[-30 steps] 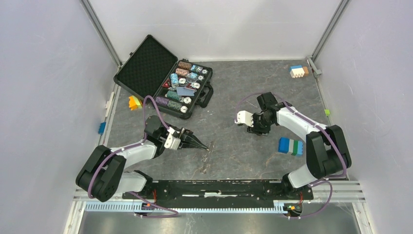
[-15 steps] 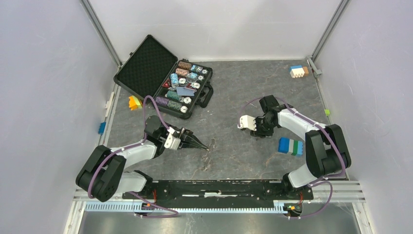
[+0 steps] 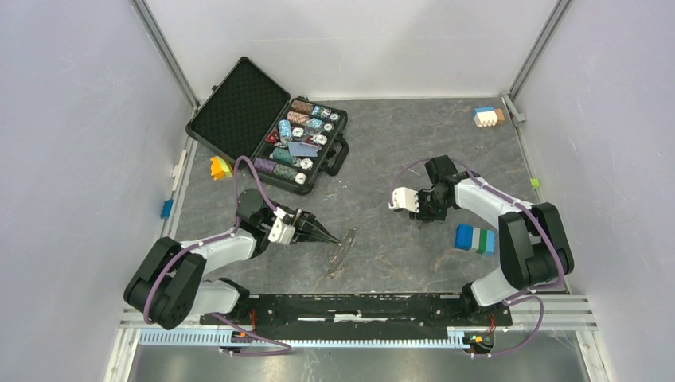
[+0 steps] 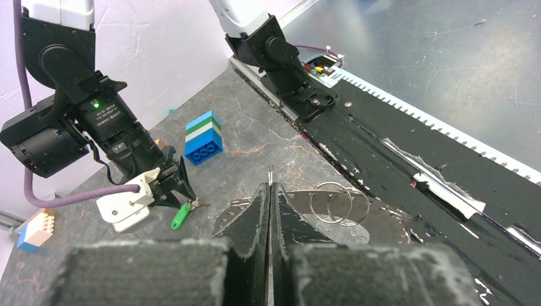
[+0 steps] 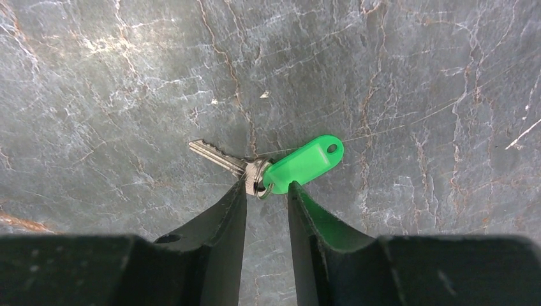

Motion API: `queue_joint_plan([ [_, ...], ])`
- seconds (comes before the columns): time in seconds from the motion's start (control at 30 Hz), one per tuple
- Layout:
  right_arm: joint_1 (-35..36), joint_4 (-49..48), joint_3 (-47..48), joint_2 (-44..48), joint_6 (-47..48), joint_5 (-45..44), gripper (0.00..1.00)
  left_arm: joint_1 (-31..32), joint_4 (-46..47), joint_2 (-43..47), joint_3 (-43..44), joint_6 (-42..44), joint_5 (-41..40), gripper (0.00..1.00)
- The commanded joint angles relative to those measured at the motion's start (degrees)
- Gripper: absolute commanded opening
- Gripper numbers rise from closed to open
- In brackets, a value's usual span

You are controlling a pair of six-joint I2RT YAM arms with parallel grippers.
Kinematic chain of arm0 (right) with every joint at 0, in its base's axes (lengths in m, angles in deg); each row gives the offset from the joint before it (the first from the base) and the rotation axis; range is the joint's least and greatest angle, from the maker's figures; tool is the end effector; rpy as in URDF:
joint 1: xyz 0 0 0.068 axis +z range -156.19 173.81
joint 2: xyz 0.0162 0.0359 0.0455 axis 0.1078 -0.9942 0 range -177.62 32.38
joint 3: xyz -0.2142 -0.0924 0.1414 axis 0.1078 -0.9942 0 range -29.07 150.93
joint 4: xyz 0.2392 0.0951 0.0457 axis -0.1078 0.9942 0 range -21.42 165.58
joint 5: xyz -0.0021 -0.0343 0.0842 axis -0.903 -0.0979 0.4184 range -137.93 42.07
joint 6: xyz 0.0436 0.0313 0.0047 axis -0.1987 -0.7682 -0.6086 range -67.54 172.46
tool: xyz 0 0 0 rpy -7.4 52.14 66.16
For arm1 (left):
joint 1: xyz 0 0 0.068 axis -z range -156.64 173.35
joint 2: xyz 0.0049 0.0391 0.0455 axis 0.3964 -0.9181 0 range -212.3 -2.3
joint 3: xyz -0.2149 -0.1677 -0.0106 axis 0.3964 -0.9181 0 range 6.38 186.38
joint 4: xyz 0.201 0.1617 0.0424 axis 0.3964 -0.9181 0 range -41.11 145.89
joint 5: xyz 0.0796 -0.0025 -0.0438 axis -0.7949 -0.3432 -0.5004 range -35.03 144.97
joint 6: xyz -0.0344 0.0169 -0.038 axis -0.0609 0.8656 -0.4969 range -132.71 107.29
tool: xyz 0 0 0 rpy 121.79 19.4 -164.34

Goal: Put the keys on the keyring

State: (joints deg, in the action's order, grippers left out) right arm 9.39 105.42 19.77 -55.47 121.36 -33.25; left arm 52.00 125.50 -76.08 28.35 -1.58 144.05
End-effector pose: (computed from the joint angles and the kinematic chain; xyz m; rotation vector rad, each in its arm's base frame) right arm 0.2526 0.0799 0.1645 -1.9172 2.0449 0.1666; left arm 0.1724 -0.1346 0.2342 1.6298 0.4876 -1.1966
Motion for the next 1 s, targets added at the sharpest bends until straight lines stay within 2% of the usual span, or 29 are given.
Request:
queue_joint_plan([
  [0.0, -0.30, -0.45, 1.18, -0.78, 2.74, 1.93, 0.35, 0.21, 2.84, 0.06, 0.25, -1.12, 0.53, 0.02],
  [0.3, -0.35, -1.18, 0.60, -0.70, 2.83, 2.50, 0.24, 0.20, 2.87, -0.27, 0.26, -1.08, 0.57, 0.02],
  [0.7, -0.33, -1.35, 0.81, 0.41, 2.81, 3.65, 0.00, 0.19, 2.87, -0.57, 0.33, -0.60, 0.57, 0.02],
  [0.83, -0.38, 0.59, 2.78, 2.01, 2.81, 6.20, 0.00, 0.25, 1.65, -1.13, 0.38, 1.40, 0.89, 0.02],
  [0.97, -0.36, 6.04, 9.02, 3.75, 2.38, 13.82, 0.00, 0.19, 0.87, -2.15, 1.63, 2.04, 2.50, 0.02],
])
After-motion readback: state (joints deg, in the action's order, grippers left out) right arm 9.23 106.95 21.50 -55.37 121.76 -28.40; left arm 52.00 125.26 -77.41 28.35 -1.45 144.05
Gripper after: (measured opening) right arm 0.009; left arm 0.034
